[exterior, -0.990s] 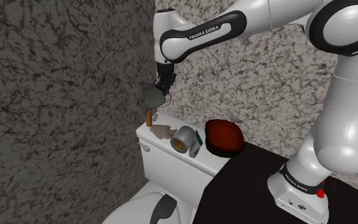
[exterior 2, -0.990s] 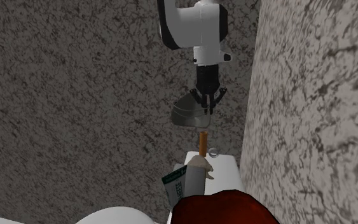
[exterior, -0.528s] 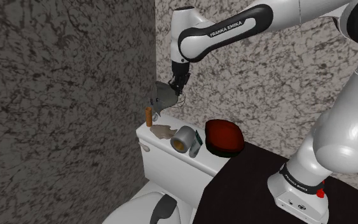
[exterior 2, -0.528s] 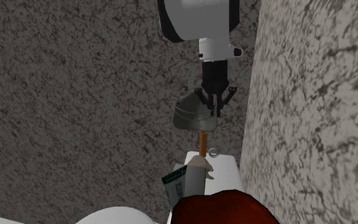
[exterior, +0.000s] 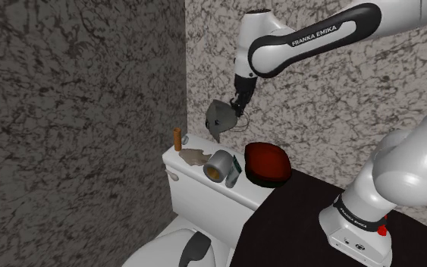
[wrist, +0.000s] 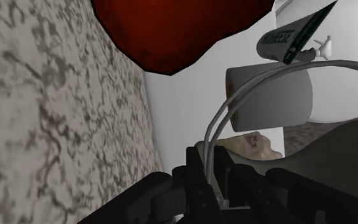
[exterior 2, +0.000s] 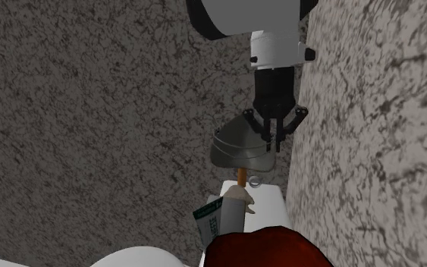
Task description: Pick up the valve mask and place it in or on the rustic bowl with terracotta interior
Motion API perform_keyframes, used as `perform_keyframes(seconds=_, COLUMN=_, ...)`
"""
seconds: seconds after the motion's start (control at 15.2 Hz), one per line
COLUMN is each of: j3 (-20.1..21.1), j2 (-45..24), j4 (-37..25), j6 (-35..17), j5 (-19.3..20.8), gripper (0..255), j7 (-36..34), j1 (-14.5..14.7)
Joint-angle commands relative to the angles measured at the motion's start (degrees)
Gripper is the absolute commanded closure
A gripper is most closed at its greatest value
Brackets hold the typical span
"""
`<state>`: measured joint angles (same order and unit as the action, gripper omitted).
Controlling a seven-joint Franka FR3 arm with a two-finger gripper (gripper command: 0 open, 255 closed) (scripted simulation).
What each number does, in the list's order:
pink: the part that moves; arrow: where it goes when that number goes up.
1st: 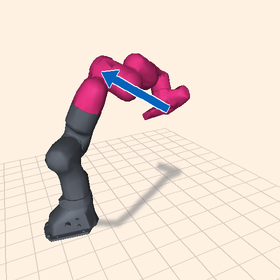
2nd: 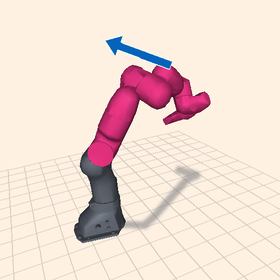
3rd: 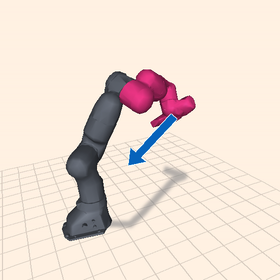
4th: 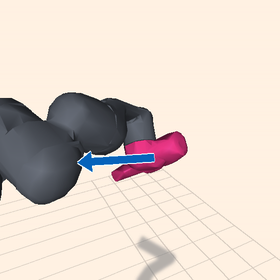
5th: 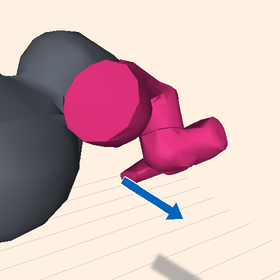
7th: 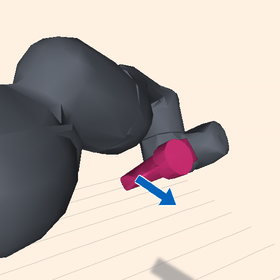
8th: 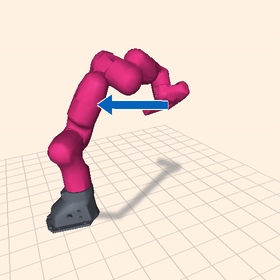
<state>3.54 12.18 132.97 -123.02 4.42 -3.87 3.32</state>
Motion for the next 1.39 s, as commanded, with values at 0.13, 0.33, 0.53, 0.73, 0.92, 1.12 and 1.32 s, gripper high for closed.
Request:
perform_keyframes(seconds=0.13, j3=-1.9, j2=8.6, j4=7.7, j6=0.7, j5=0.0, gripper=255, j7=3.0, j1=-1.0)
perform_keyframes(seconds=0.33, j3=-3.6, j2=15.1, j4=12.9, j6=1.7, j5=0.5, gripper=255, j7=5.4, j1=-2.0)
perform_keyframes(seconds=0.53, j3=-5.6, j2=21.8, j4=17.7, j6=3.5, j5=1.5, gripper=255, j7=7.9, j1=-3.2)
perform_keyframes(seconds=0.73, j3=-7.7, j2=28.6, j4=21.9, j6=5.9, j5=3.0, gripper=255, j7=10.7, j1=-4.8)
perform_keyframes(seconds=0.92, j3=-8.3, j2=32.9, j4=25.0, j6=6.9, j5=3.5, gripper=255, j7=13.2, j1=-7.1)
perform_keyframes(seconds=1.12, j3=-4.4, j2=31.9, j4=27.0, j6=3.8, j5=0.4, gripper=255, j7=15.7, j1=-11.5)
perform_keyframes(seconds=1.32, j3=-1.5, j2=31.0, j4=28.8, j6=0.9, j5=-1.8, gripper=255, j7=17.5, j1=-14.5)
